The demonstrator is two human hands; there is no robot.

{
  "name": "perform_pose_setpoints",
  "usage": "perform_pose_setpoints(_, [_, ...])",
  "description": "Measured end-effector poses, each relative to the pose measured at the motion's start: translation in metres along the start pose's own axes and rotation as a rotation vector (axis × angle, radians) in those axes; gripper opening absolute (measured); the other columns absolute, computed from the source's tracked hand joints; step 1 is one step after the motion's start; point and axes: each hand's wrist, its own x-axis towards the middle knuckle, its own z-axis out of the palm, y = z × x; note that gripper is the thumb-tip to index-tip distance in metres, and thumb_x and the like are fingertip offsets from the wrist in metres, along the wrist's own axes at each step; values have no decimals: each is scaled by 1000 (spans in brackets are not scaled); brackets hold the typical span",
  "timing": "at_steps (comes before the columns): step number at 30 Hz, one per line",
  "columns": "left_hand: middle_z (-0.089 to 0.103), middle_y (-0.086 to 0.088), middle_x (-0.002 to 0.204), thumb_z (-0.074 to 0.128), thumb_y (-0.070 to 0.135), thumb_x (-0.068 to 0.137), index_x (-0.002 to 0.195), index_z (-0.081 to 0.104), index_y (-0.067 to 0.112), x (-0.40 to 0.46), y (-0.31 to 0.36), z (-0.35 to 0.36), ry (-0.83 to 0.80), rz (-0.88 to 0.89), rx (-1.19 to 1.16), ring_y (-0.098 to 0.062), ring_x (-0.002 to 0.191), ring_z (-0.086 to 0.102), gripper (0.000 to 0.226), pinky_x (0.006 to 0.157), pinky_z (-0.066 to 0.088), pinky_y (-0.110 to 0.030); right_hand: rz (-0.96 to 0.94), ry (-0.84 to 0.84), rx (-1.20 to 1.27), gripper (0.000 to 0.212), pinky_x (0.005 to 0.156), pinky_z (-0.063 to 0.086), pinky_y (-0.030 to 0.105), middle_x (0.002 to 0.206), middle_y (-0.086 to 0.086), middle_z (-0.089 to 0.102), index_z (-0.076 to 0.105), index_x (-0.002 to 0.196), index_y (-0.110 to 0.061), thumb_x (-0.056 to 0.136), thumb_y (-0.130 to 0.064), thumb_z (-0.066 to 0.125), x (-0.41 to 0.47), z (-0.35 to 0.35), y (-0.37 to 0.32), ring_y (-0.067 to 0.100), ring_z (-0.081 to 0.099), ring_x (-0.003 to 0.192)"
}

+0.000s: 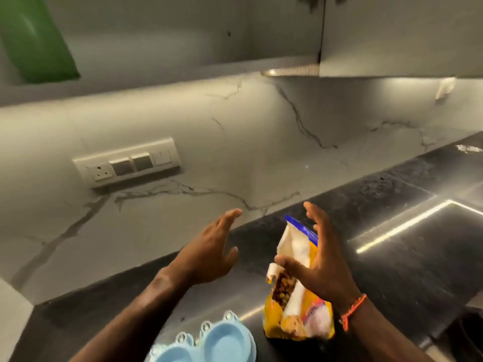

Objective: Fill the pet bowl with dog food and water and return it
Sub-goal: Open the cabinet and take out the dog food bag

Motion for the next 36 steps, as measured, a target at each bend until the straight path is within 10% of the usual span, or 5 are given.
perform_pose_setpoints(10, [52,4,150,64,15,81,150,44,17,-17,45,-214,638,249,-130,-9,130,58,72,95,57,-31,-506,101,265,93,98,49,36,143,-6,51,36,150,-21,77,-69,68,174,12,-199,12,52,127])
perform_pose_setpoints(17, [53,4,143,68,22,82,146,46,19,-16,37,-335,922,30,-112,-8,118,60,68,90,57,-29,-538,18,320,78,91,54,38,123,-11,60,40,143,-30,81,-66,70,258,45,-304,11,57,113])
perform_pose_setpoints(27, [43,-14,142,90,39,50,155,14,12,36,-68,-404,743,-508,-116,-32,128,51,132,102,55,-47,-220,-564,-91,122,102,47,40,158,23,33,-4,157,2,81,-35,84,383,151,-363,38,45,138])
perform_pose_setpoints(33, [52,-4,119,81,5,83,149,12,4,50,-103,-389,698,-508,-267,-20,110,58,96,76,57,-28,-181,-715,50,120,99,53,50,148,14,45,-5,158,-9,79,-21,84,391,197,-351,33,53,126])
perform_pose_setpoints(36, [58,-10,133,88,24,74,149,28,4,50,-112,-380,748,-471,-298,-27,120,63,98,92,60,-40,-246,-728,115,107,91,58,54,138,8,48,10,155,-16,77,-12,83,388,199,-349,28,57,115])
